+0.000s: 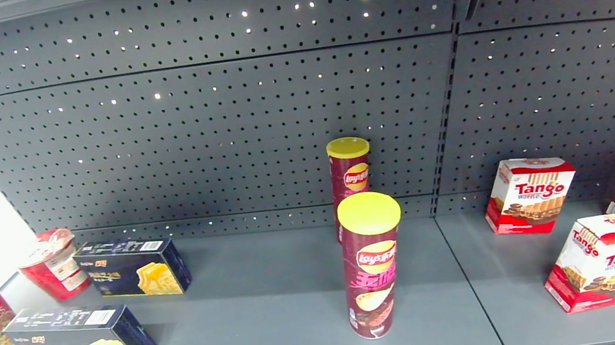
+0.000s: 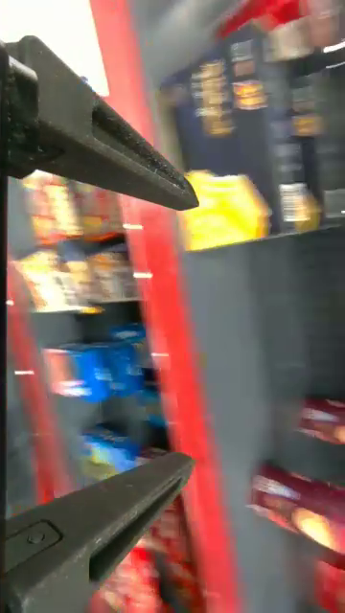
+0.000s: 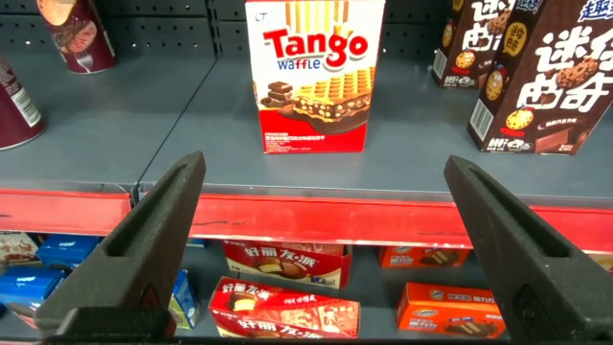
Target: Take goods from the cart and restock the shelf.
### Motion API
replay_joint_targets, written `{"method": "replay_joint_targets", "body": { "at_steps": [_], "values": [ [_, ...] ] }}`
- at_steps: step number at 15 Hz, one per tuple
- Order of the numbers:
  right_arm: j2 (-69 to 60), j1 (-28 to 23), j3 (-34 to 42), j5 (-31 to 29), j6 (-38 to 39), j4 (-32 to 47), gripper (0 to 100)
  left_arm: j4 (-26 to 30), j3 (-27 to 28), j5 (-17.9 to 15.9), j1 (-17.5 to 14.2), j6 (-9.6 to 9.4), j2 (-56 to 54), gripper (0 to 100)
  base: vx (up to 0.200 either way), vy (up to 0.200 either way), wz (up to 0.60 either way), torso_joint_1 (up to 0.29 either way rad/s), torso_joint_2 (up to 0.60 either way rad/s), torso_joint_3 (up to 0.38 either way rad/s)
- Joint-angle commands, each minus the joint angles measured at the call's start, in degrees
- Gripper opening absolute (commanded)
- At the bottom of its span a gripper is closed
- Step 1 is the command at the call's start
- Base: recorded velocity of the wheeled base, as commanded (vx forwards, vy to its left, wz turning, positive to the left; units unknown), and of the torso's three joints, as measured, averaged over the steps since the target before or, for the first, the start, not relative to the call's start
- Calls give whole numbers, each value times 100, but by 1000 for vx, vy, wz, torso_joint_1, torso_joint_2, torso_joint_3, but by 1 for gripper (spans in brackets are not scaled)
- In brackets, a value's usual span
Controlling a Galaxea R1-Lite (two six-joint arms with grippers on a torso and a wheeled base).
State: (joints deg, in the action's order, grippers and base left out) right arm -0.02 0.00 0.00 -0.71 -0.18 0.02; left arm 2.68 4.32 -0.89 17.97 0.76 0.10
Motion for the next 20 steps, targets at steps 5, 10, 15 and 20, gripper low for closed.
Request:
{"method": "replay_joint_targets", "body": {
  "at_steps": [5,10,15,20],
  "values": [
    [2,0,0,0,9,-2,100,-189,-256,-52,5,241,-10,100,0,0,0,0,0,0],
    [2,0,0,0,9,-2,100,-215,-265,-641,5,241,-10,100,0,0,0,0,0,0],
    [2,0,0,0,1,-2,100,-145,-247,370,5,417,-10,100,0,0,0,0,0,0],
    [2,0,0,0,-8,-2,100,-145,-238,-210,110,496,-10,100,0,0,0,0,0,0]
  ]
}}
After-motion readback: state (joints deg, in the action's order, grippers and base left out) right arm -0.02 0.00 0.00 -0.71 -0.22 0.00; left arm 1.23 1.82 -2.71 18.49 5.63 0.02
